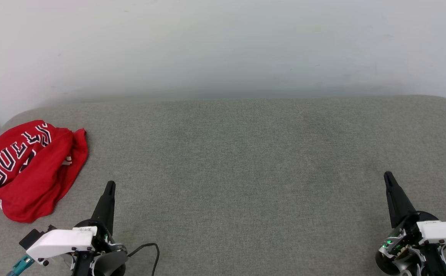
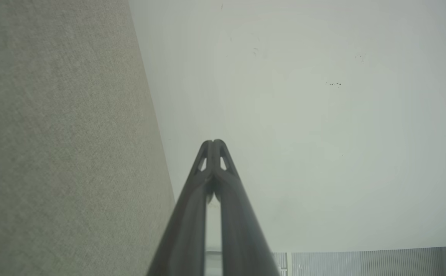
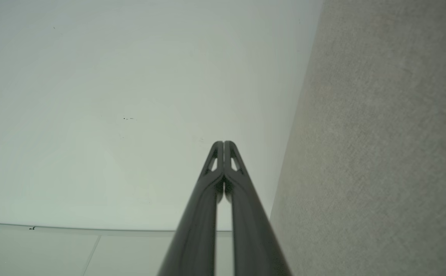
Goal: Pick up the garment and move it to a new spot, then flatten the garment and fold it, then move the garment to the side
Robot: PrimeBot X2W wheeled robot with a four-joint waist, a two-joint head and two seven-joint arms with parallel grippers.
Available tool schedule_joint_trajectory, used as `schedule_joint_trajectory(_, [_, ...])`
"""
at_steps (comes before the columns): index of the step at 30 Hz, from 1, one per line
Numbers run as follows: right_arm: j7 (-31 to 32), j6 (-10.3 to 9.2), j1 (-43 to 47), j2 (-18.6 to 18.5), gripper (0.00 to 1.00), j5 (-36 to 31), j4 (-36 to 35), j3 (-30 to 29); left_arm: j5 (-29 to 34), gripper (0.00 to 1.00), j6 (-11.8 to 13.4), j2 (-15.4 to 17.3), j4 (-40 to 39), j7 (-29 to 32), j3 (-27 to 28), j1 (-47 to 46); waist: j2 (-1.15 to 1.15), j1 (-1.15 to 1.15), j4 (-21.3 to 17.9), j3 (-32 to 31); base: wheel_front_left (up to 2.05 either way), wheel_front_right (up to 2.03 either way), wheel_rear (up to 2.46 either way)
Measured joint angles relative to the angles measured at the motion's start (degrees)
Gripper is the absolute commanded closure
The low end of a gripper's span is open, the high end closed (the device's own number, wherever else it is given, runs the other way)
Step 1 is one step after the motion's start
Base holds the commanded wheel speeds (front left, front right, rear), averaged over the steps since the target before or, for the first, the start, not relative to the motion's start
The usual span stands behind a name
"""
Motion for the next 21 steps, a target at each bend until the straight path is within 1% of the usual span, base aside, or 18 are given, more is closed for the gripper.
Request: schedule_joint_trajectory(21, [0.0,0.00,0.0,0.0,1.00,0.0,0.0,0.0,0.0,1.00,0.0,0.0,0.0,0.0,0.0,0.0,0.00,0.00,0.0,0.0,0.00,0.00,0.00])
